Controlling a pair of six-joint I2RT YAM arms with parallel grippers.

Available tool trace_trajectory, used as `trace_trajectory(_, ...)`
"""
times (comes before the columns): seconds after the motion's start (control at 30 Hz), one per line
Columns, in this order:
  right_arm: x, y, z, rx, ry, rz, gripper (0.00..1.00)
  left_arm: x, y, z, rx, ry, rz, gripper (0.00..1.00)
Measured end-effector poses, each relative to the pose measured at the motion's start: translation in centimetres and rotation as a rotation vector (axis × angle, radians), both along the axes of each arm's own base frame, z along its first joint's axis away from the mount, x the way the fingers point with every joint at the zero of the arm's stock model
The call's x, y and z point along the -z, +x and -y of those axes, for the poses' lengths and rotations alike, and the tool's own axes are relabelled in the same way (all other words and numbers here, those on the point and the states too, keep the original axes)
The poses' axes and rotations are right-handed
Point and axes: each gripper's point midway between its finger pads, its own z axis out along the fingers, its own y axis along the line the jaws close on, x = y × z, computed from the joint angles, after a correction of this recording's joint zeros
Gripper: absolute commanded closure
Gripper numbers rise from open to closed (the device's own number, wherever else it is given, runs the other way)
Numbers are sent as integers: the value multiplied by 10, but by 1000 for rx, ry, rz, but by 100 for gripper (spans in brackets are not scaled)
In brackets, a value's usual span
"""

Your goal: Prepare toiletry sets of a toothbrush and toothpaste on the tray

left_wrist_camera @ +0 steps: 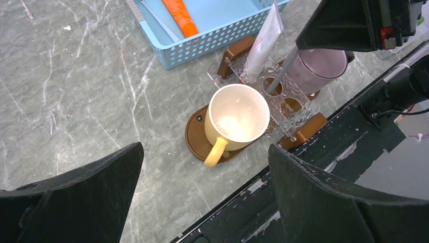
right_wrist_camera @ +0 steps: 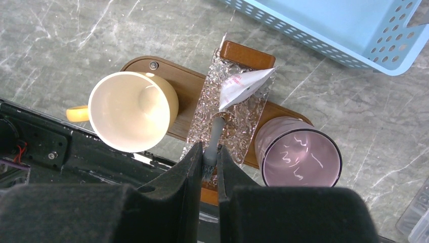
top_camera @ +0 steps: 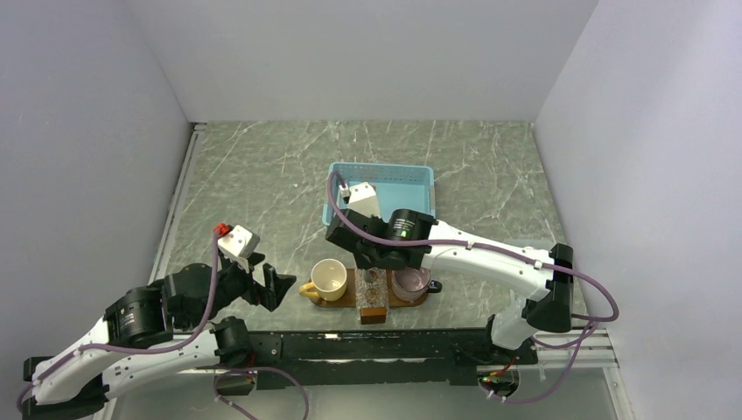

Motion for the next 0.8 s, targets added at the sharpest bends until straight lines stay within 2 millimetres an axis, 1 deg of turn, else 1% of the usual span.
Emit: trace_trajectory(0.8, 0, -2, 4, 11, -18, -5, 100, 0, 0, 0, 1, 0, 0, 1)
